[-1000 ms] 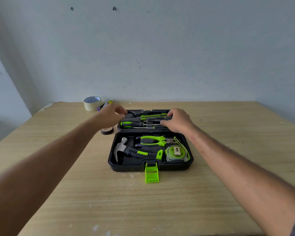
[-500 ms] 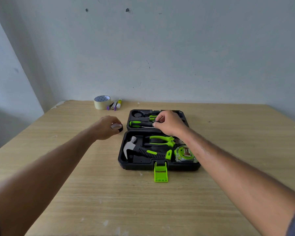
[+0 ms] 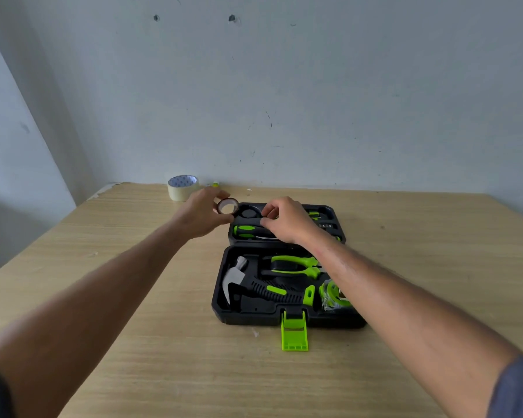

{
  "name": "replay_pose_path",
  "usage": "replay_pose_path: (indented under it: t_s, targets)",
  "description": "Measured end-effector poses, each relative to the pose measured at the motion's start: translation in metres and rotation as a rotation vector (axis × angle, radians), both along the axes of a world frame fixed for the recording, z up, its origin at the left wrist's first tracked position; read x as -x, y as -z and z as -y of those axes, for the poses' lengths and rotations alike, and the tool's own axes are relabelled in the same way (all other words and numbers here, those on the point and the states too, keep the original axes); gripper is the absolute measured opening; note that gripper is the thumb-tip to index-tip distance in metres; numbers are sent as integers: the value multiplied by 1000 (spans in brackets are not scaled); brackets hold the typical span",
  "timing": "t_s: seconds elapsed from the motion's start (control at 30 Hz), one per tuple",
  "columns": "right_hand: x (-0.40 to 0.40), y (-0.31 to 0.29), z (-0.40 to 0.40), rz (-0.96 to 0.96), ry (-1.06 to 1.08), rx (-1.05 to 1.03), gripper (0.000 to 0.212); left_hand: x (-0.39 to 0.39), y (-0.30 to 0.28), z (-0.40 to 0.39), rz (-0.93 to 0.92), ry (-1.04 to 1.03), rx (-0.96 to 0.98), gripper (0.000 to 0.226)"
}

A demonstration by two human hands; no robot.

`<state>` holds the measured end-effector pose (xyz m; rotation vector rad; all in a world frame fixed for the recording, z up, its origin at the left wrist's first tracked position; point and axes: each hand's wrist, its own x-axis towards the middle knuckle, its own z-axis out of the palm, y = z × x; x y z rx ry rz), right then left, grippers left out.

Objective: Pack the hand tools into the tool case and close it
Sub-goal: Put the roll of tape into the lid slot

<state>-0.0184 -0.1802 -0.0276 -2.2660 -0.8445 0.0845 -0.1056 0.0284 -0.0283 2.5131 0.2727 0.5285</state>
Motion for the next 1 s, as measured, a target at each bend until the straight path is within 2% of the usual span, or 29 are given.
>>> replay_pose_path:
  t_s: [0.13, 0.3, 0.43, 0.63, 0.77, 0.83, 0.9, 1.0]
  targets:
    - [-18, 2, -5, -7, 16, -19, 16, -24, -5, 3, -20, 16, 22, 64]
    - [-36, -2, -20, -34, 21, -70, 27, -47, -1, 9, -56, 70, 59, 65]
    - [-45, 2, -34, -27, 7, 3, 26, -56, 7, 6, -99, 87, 66, 65]
    - [-49, 8, -43, -2, 55, 50, 18, -62, 7, -3, -166, 134, 107, 56]
    - [-51, 8, -45, -6, 87, 22, 16, -61, 10, -7, -108, 99, 83, 41]
    - [-55, 9, -46, -14, 118, 4, 16, -63, 12, -8, -93, 31, 163, 34]
    - [-60, 11, -46, -4, 154, 8, 16, -66, 15, -10, -167, -14, 326, 35]
    - [-65, 12, -44, -19, 200, 70, 32, -69, 22, -16, -251, -60, 530, 40]
